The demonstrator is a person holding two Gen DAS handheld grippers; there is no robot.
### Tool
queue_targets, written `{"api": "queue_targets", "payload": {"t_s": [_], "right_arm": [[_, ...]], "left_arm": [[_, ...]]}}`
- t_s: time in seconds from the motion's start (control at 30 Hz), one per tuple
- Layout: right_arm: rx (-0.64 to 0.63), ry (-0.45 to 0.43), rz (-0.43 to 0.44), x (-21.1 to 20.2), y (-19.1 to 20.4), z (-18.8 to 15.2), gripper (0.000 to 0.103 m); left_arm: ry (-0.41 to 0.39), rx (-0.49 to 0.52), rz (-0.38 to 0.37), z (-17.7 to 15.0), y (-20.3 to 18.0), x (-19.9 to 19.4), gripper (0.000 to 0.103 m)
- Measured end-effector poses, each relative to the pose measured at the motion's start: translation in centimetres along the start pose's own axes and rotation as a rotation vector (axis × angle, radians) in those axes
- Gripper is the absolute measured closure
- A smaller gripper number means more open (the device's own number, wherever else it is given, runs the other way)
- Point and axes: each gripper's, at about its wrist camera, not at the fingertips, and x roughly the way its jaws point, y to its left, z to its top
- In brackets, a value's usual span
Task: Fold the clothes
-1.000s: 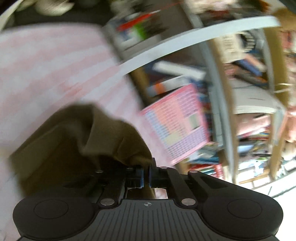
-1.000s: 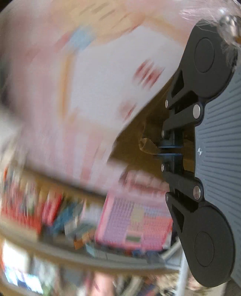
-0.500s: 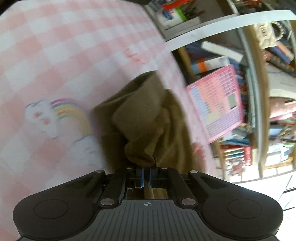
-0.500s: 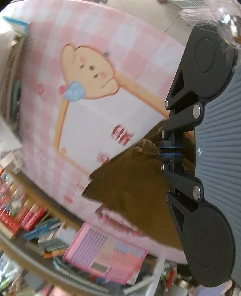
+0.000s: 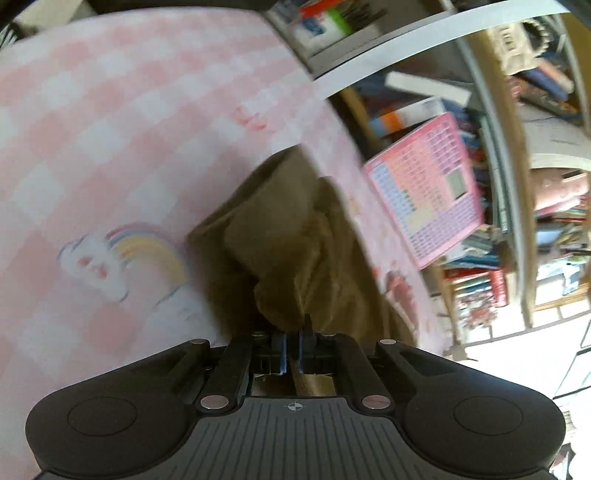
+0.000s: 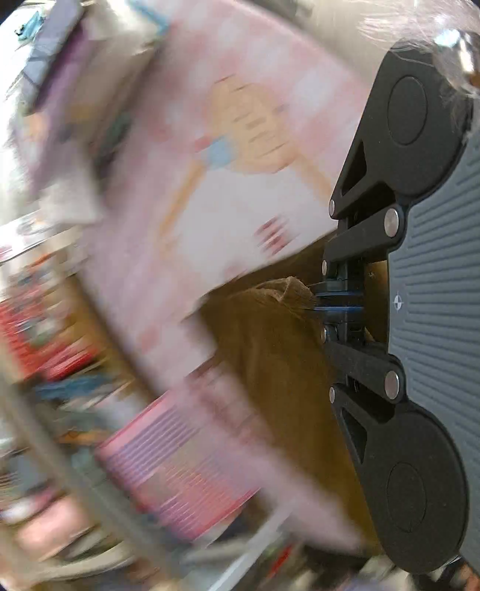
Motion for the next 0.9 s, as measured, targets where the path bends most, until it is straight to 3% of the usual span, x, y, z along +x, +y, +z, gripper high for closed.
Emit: {"api": "queue_targets", "payload": {"t_s": [0.07,0.1,0.13,0.17,0.27,0.4,0.53,0.57,0.6,0.63,0.67,0.73,0.83,0.9], "right_arm": [[0.000,-0.008,-0.034,0.2,0.0,-0.2,0.096],[0.000,-0.012,-0.052,0.2,0.0,-0.3,0.087],[0.001,-0.016,-0.069,0.3,0.0,-0.4,0.072],[0.001,-0.020,-0.086,0.4,0.0,-0.5,0.066],[0.012,-0.030,-0.107,0.7,0.0,-0.7,0.064],[0.007,-0.010,-0.117,1.3,0.0,-1.3,0.068],[-0.054,0.010,-0.160,2.4,0.6,-1.8,0.081],[-0.071,0.011,-0.167,2.7,0.7,-2.0,0.081],[-0.095,0.008,-0.171,2.9,0.9,-2.1,0.082],[-0.120,0.004,-0.175,3.1,1.1,-2.2,0.082],[-0.131,0.002,-0.173,3.3,1.2,-2.1,0.083],[-0.144,-0.001,-0.169,3.6,1.5,-1.8,0.083],[-0.163,-0.005,-0.161,4.2,1.8,-1.4,0.083],[-0.176,-0.007,-0.156,4.6,2.1,-1.1,0.083]], "left_arm": [[-0.002,0.015,0.024,0.1,-0.2,-0.5,0.082],[-0.004,0.025,0.043,0.4,-0.4,-0.9,0.073],[-0.008,0.023,0.052,0.6,-0.4,-1.4,0.069],[-0.020,0.008,0.052,0.6,-0.1,-1.7,0.063],[-0.046,-0.067,0.044,0.5,1.2,-2.7,0.057],[-0.059,-0.197,0.035,0.6,2.4,-1.7,0.057],[-0.100,-0.277,0.013,0.7,2.1,0.1,0.061],[-0.107,-0.300,0.013,0.7,2.0,0.5,0.068],[-0.105,-0.325,0.023,0.9,1.9,1.1,0.087],[-0.103,-0.335,0.024,1.0,1.8,1.4,0.089],[-0.109,-0.323,0.024,1.1,1.4,1.5,0.092],[-0.147,-0.194,-0.009,1.2,-1.0,0.5,0.095],[-0.221,0.082,-0.175,0.8,-5.9,-2.6,0.095],[-0.246,0.089,-0.248,0.6,-5.5,-3.9,0.095]]}}
